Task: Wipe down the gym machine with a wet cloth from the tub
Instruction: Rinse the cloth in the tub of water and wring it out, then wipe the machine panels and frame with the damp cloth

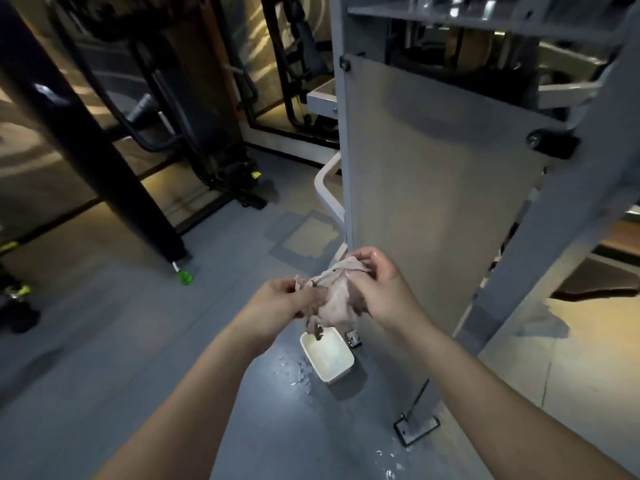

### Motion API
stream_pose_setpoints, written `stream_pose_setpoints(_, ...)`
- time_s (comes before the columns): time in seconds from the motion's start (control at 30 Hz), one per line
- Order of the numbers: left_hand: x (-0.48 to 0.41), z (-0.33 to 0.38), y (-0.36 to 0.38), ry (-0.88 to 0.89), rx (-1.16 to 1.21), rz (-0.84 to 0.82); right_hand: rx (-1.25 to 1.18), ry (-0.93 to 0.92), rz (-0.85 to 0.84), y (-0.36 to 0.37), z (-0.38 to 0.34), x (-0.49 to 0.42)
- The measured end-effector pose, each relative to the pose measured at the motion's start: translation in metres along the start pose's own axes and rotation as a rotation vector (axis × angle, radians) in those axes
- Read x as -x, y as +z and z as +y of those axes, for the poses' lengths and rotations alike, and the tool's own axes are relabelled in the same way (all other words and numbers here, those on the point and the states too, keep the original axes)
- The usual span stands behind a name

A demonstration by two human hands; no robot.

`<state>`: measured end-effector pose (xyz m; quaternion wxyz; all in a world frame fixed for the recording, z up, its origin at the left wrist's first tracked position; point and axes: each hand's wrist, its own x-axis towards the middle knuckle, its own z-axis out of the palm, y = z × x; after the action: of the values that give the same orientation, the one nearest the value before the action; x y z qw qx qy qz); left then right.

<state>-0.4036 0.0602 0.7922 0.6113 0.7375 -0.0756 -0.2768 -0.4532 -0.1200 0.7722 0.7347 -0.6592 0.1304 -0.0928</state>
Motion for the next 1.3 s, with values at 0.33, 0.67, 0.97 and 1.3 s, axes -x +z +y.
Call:
stream_pose_setpoints(0.33,0.053,0.011,0.001,0.046,0.182,0.255,0.224,-0.085,0.001,0.000,-0.063,0.048)
stream_pose_setpoints(0.67,0.107,-0.006,0.031,-0.083,0.613,0.181,0.226,-0.113,-0.158,-0.033,-0.069,0.097)
stream_pose_setpoints(0.97,0.139,0.035,0.092,0.093,-0.003,0.441,0.808,-0.326,-0.466,-0.100,-0.089,0.101)
stream_pose_setpoints(1.3,0.128,0.126,0.232,0.171,-0.695,0.573,0.816,-0.901,-0.410,-0.250,-0.154,0.087)
